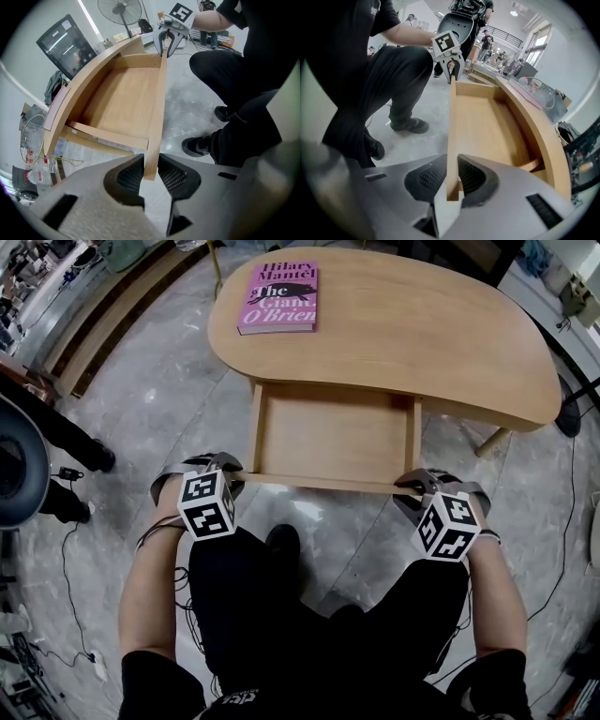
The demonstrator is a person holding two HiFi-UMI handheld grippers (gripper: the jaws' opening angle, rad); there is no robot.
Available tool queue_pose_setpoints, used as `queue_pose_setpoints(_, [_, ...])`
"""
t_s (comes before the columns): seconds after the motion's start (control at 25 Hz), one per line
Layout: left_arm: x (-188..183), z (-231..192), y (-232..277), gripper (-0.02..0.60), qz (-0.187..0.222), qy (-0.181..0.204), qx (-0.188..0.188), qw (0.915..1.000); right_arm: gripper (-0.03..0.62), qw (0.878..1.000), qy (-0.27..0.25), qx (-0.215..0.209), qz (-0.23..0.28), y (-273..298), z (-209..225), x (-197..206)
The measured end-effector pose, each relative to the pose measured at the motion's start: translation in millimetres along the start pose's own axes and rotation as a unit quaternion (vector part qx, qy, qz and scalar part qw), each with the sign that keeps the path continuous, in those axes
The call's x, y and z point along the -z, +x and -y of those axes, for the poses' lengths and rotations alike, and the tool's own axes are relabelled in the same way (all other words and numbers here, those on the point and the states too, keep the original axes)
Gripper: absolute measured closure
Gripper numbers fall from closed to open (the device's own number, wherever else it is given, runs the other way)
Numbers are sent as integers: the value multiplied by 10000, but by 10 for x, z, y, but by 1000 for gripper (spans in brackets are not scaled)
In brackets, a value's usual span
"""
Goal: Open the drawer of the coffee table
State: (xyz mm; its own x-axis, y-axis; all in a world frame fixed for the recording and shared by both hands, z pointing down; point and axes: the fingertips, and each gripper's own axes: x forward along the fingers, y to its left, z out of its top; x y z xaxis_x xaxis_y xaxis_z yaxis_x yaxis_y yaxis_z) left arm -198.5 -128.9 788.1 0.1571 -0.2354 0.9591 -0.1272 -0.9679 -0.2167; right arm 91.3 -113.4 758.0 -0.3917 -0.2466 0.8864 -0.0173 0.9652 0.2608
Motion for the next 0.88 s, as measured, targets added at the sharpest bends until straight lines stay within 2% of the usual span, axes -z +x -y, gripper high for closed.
queue_pose_setpoints(0.24, [10, -10, -4, 480, -25, -50, -21, 10000, 519, 9999, -47, 65, -74, 13, 6, -8])
queue_pose_setpoints(0.44, [98, -4, 14, 477, -250, -44, -53, 9997, 519, 9999, -138, -71, -17, 57, -143, -83])
queue_pose_setpoints(0.72, [19, 82, 38, 483, -104, -8, 174, 9998, 519, 9997, -172, 68, -135, 50, -86, 9])
queue_pose_setpoints(0.88, [19, 90, 31, 484, -85, 22, 297, 9995, 519, 10000, -85, 5, -51, 42, -76, -1])
